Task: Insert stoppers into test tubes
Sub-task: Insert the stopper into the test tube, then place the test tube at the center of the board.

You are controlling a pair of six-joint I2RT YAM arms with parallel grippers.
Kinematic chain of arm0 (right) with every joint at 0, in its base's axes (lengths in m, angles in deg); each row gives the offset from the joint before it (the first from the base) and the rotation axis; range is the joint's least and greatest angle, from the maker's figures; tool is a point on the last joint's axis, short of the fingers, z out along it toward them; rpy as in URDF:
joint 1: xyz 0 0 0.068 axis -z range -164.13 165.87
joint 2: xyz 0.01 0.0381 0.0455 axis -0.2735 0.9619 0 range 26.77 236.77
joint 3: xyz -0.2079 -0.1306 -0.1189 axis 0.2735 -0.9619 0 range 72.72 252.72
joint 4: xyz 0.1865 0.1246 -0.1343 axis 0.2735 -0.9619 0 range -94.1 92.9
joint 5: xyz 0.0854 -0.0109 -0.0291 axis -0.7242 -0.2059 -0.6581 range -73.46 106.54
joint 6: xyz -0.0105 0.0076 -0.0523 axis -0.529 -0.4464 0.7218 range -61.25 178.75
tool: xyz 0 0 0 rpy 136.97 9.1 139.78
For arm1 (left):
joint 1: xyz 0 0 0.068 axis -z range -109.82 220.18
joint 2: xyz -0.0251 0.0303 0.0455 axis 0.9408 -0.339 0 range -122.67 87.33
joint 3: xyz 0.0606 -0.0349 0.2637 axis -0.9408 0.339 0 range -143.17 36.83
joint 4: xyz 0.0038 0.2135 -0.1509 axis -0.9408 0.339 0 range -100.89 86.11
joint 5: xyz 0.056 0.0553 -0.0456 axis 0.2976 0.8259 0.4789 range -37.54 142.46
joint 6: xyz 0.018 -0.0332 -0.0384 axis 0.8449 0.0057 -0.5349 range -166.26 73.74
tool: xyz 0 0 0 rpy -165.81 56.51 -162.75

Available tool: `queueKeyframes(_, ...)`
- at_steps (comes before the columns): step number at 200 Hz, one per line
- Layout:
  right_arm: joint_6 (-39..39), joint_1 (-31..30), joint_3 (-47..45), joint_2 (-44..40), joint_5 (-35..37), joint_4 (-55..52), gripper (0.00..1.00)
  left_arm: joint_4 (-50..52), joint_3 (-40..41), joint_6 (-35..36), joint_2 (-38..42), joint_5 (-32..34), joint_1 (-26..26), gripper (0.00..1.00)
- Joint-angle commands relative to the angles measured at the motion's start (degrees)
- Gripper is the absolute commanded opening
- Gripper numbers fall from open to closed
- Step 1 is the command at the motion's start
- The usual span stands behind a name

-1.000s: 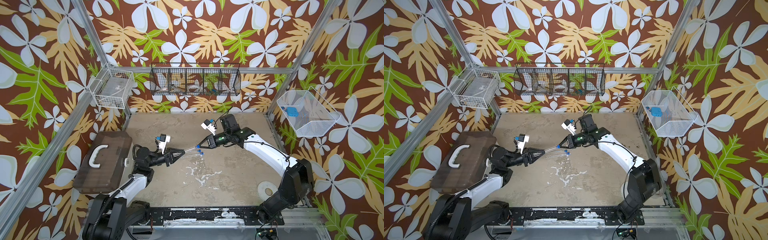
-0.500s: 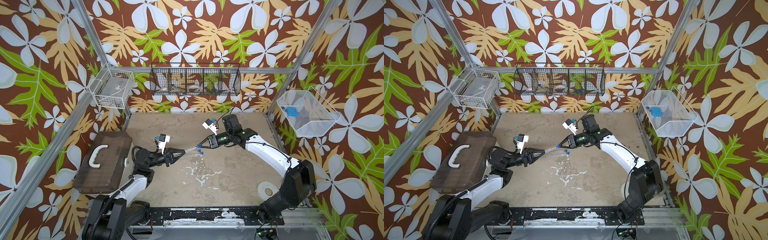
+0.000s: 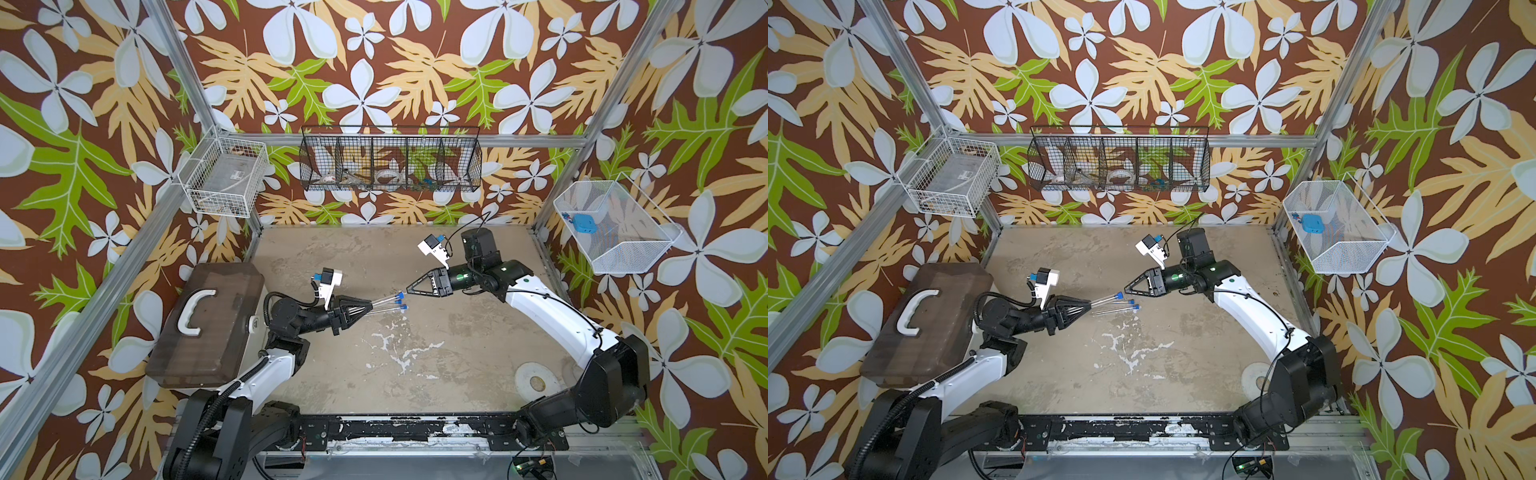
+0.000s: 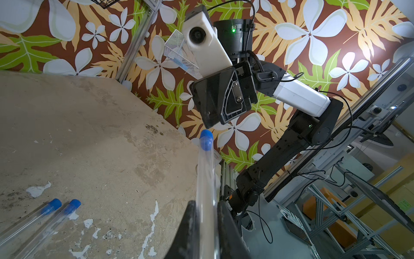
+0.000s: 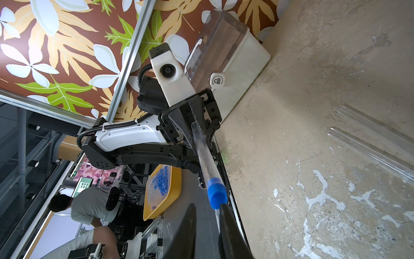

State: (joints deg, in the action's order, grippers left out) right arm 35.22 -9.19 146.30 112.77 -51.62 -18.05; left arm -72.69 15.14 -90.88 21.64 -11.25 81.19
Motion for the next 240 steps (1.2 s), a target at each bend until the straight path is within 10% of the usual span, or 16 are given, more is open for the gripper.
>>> queueKeyframes(1,1.32,0.65,-0.01,-0.74,-0.78,0.35,0.23,-0.43,-0.43,1.25,0.01,-0.57,-0.08,0.00)
queueKeyframes(29,8.89,1.93,0.54,-3.42,5.63,-4.76,0.31,3.02,-0.93,3.22,-0.23,0.32,-0.05,0.00)
queueKeyframes(84,42.79,-8.69,-4.17,-15.69,40.85,-6.81,0.61,11.19,-1.51,10.02,-1.15,0.51,0.77,0.00)
queueKeyframes(144,73.76,-23.35,-9.13,-15.05,56.94,-5.11,0.60,20.47,-2.78,19.34,-0.91,-1.24,3.71,0.00)
queueKeyframes(240,73.55,-26.36,-8.91,-9.10,61.39,-3.32,0.40,27.48,-3.74,25.88,-0.31,-1.93,4.98,0.00)
